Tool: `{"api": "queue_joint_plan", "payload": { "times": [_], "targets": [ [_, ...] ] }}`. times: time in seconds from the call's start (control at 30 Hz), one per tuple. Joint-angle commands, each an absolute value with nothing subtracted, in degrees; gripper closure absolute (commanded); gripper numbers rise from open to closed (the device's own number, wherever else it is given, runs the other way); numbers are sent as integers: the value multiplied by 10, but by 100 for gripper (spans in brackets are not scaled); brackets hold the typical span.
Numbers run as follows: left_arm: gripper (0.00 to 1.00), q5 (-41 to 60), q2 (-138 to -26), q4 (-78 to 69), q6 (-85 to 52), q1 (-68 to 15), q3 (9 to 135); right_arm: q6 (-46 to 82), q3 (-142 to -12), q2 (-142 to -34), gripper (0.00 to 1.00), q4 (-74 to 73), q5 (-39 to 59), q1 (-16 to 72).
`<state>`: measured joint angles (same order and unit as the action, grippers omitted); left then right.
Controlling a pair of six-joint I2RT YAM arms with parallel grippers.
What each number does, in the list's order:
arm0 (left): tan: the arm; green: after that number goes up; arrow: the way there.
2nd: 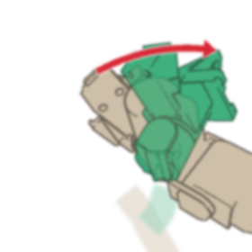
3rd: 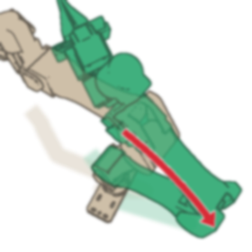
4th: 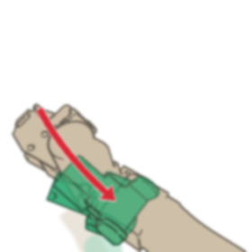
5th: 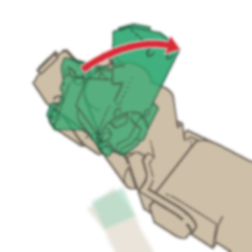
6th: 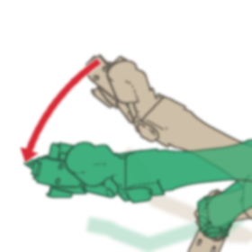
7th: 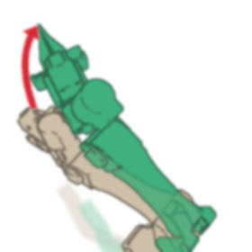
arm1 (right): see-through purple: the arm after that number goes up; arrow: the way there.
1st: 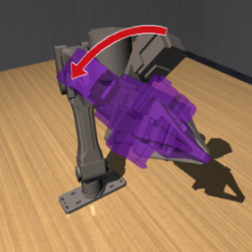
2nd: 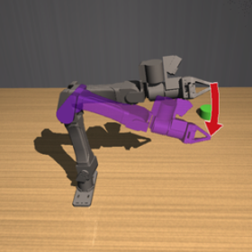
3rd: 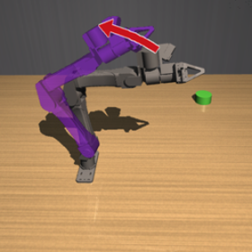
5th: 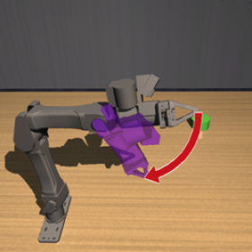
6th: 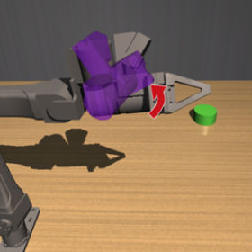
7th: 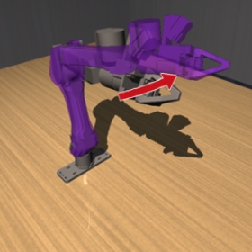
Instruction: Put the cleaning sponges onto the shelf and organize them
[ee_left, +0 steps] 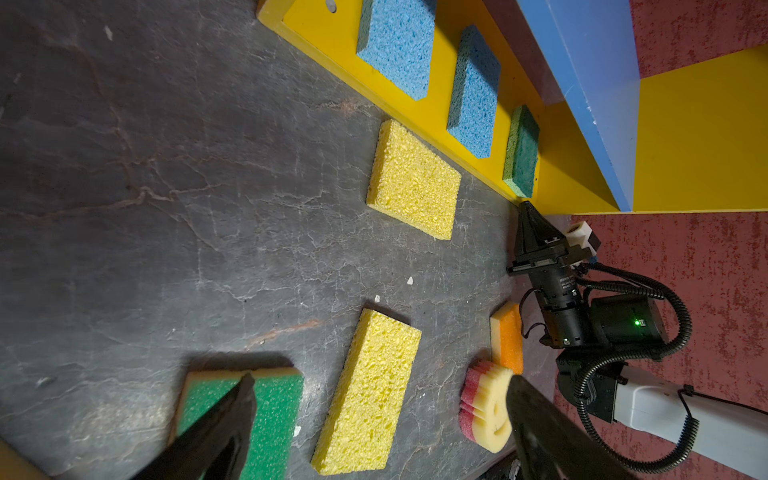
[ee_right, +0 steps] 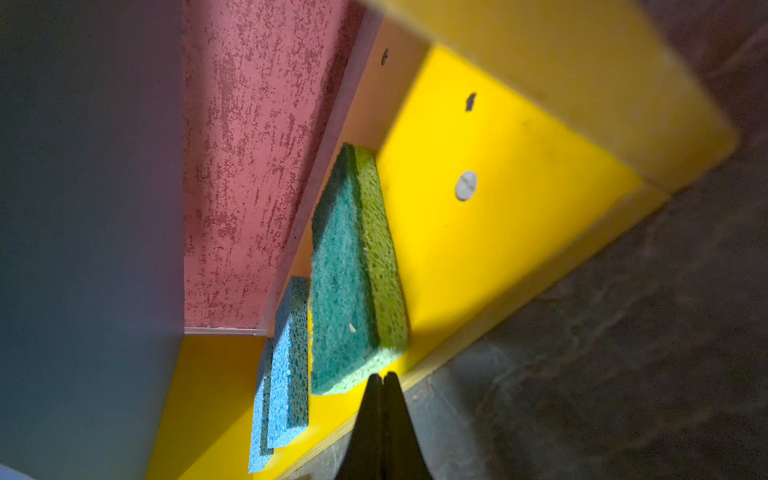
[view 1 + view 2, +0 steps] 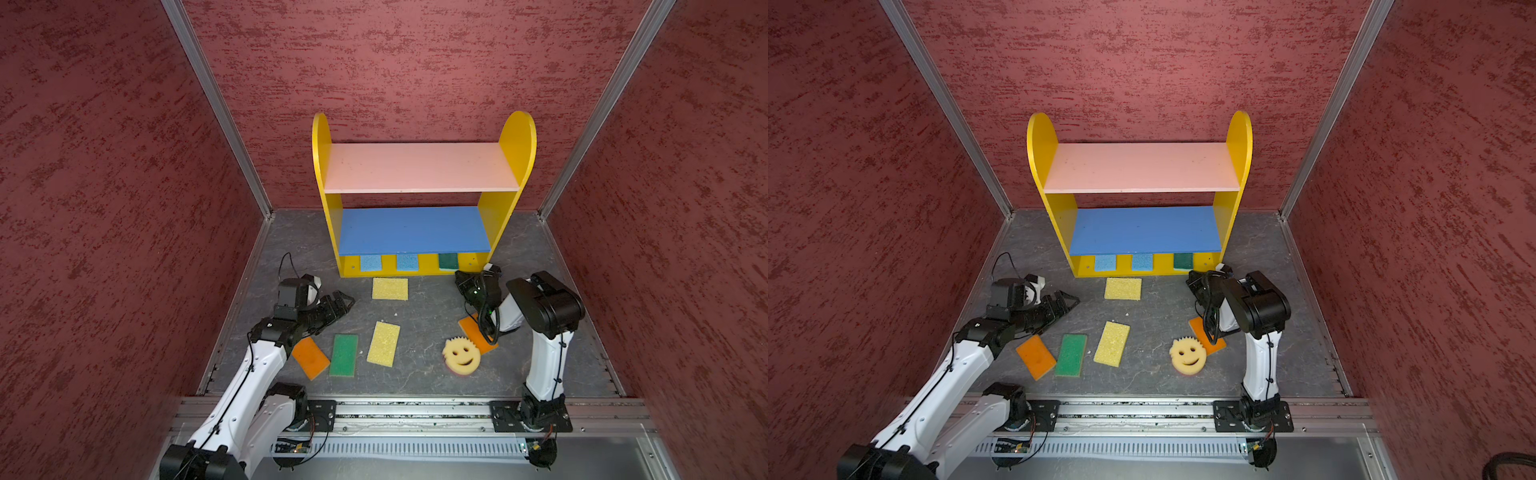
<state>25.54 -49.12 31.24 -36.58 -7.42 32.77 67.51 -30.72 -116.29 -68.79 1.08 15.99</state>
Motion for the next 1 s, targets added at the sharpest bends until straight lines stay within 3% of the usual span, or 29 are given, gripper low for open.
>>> {"api": "queue_joint_plan", "payload": {
  "times": [0.0, 0.83, 0.97],
  "targets": [
    [6, 260, -490, 309, -360, -73, 324, 713, -308, -1186, 100, -670, -5, 163],
    [6, 259, -499, 316, -359, -74, 336, 701, -317, -1165, 100, -622, -49, 163],
    [6, 257, -496, 326, -356, -74, 347, 684, -310, -1143, 100, -611, -9, 162]
  ]
}}
